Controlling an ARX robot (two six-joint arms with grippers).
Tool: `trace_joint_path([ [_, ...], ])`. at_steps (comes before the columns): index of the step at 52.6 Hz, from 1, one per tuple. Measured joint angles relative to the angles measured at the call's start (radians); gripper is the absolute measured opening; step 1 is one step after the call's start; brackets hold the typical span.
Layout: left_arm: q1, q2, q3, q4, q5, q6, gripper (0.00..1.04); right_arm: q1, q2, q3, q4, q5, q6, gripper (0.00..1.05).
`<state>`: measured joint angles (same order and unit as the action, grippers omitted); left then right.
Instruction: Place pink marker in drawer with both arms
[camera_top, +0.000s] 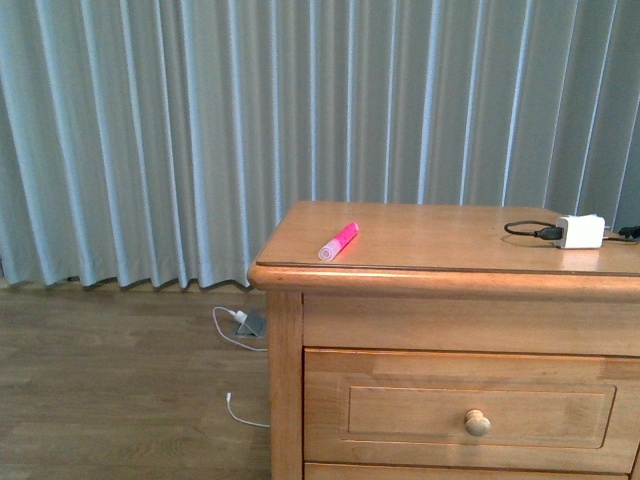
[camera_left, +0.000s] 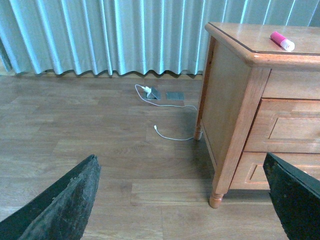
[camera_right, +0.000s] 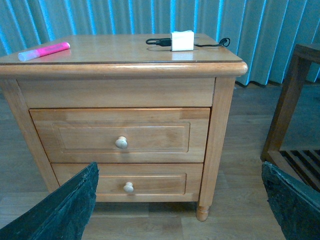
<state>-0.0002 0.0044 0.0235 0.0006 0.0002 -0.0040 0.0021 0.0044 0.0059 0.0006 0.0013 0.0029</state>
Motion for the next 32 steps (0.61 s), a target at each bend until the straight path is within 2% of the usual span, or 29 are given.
trace_joint_path([
  [32,0.000,0.000,0.000,0.000,0.000,0.000,0.99,0.000,0.000,0.000,0.000,0.000,0.000,0.96],
])
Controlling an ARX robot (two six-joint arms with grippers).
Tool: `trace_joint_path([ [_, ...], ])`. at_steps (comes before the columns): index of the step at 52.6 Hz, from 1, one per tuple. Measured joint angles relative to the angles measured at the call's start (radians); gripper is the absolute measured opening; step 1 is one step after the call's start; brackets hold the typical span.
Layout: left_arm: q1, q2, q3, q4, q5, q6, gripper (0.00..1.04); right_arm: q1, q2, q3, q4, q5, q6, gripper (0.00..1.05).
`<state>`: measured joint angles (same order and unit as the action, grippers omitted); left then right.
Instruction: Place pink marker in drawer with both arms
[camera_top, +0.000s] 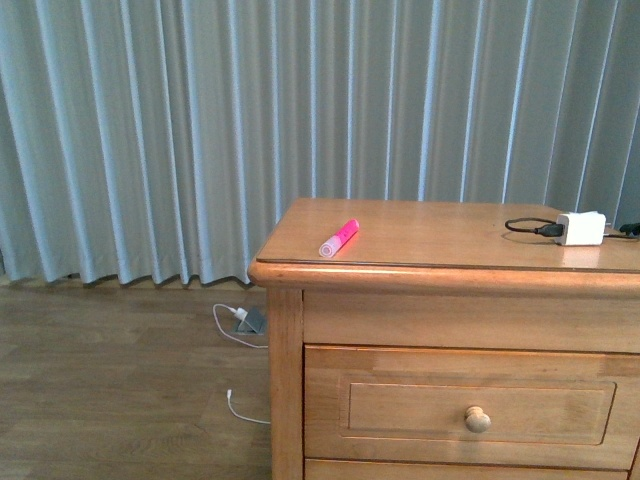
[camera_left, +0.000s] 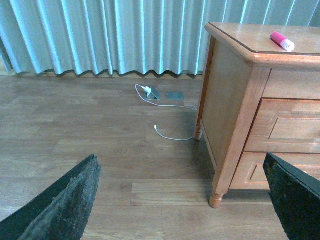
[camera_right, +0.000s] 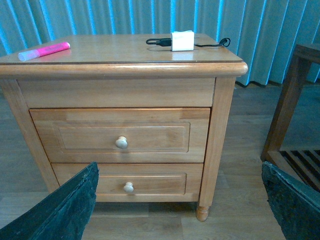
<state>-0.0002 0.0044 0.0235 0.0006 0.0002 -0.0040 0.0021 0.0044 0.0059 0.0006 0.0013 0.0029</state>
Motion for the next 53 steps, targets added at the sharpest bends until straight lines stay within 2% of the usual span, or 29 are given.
trace_joint_path([
  [21,0.000,0.000,0.000,0.000,0.000,0.000,0.99,0.000,0.000,0.000,0.000,0.000,0.000,0.96],
  [26,0.000,0.000,0.000,0.000,0.000,0.000,0.99,0.030,0.077,0.042,-0.112,0.088,0.050,0.96],
  [32,0.000,0.000,0.000,0.000,0.000,0.000,0.99,0.048,0.209,0.066,-0.098,0.082,0.100,0.96],
  [40,0.000,0.000,0.000,0.000,0.000,0.000,0.99,0.099,0.476,0.121,0.069,0.073,0.151,0.96],
  [50,0.000,0.000,0.000,0.000,0.000,0.000,0.99,0.229,1.013,0.245,0.411,0.130,0.156,0.96],
  [53,0.000,0.000,0.000,0.000,0.000,0.000,0.99,0.252,1.120,0.289,0.459,0.138,0.150,0.96],
])
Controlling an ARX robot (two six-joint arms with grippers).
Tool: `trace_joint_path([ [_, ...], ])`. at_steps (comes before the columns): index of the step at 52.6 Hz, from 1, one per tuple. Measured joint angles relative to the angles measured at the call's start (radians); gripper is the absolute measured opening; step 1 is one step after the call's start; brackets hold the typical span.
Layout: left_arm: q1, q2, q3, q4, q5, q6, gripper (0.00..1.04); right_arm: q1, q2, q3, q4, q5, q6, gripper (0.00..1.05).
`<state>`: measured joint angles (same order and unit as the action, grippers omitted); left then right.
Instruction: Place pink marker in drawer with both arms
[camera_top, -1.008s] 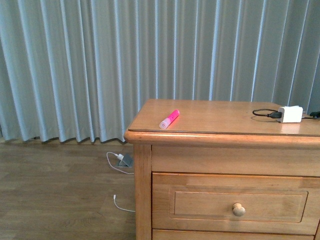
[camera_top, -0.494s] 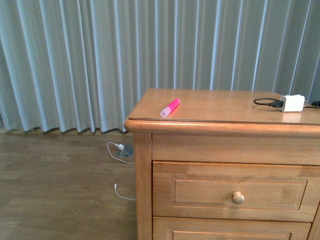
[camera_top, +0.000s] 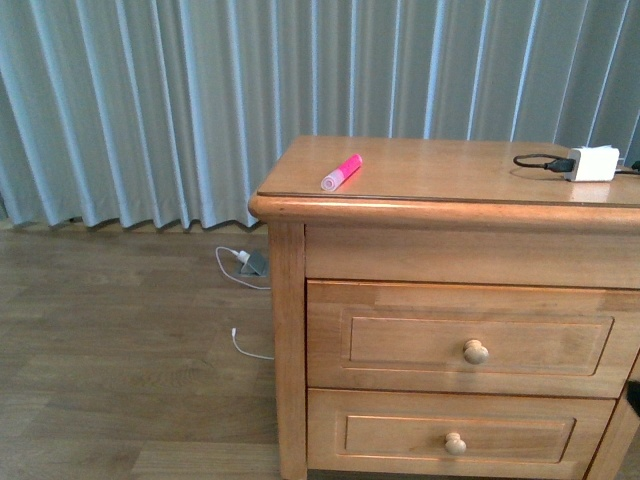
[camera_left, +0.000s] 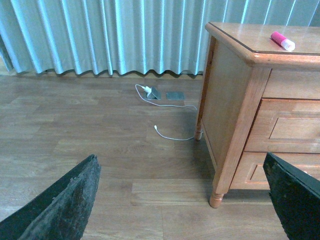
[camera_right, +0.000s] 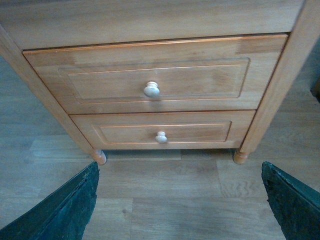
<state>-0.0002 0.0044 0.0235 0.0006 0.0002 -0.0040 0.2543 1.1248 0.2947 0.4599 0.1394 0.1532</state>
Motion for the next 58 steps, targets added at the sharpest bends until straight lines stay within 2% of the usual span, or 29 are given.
trace_joint_path([
  [8,0.000,0.000,0.000,0.000,0.000,0.000,0.99,0.053,0.298,0.165,0.072,0.022,-0.014,0.96],
  [20,0.000,0.000,0.000,0.000,0.000,0.000,0.99,0.080,0.573,0.364,0.119,0.063,-0.016,0.96],
  [40,0.000,0.000,0.000,0.000,0.000,0.000,0.99,0.040,0.922,0.638,0.173,0.087,-0.014,0.96],
  [58,0.000,0.000,0.000,0.000,0.000,0.000,0.99,0.033,1.037,0.746,0.166,0.079,-0.026,0.96],
])
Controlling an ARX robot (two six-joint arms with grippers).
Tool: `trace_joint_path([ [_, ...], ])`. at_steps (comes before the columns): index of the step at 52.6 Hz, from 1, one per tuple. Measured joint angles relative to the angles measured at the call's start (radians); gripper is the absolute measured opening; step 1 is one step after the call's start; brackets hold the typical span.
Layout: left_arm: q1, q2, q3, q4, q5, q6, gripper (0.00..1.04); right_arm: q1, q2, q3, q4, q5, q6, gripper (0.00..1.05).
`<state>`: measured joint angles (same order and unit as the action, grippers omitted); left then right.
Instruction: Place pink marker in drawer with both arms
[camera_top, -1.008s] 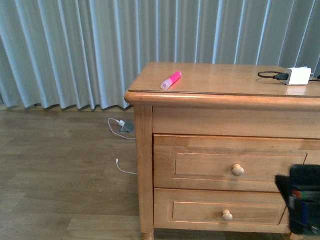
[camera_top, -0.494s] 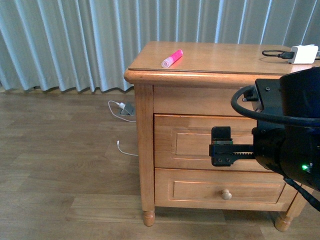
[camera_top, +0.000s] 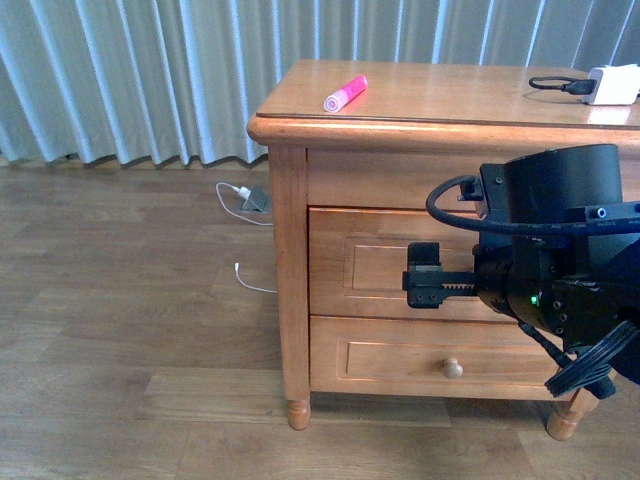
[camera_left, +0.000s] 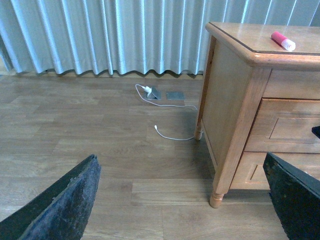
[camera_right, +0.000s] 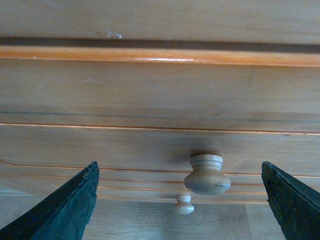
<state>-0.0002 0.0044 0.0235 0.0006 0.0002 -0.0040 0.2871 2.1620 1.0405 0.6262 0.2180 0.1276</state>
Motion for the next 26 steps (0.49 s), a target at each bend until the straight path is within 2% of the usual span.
trace_joint_path([
  [26,0.000,0.000,0.000,0.000,0.000,0.000,0.99,-0.027,0.056,0.041,0.005,0.009,-0.019,0.96],
])
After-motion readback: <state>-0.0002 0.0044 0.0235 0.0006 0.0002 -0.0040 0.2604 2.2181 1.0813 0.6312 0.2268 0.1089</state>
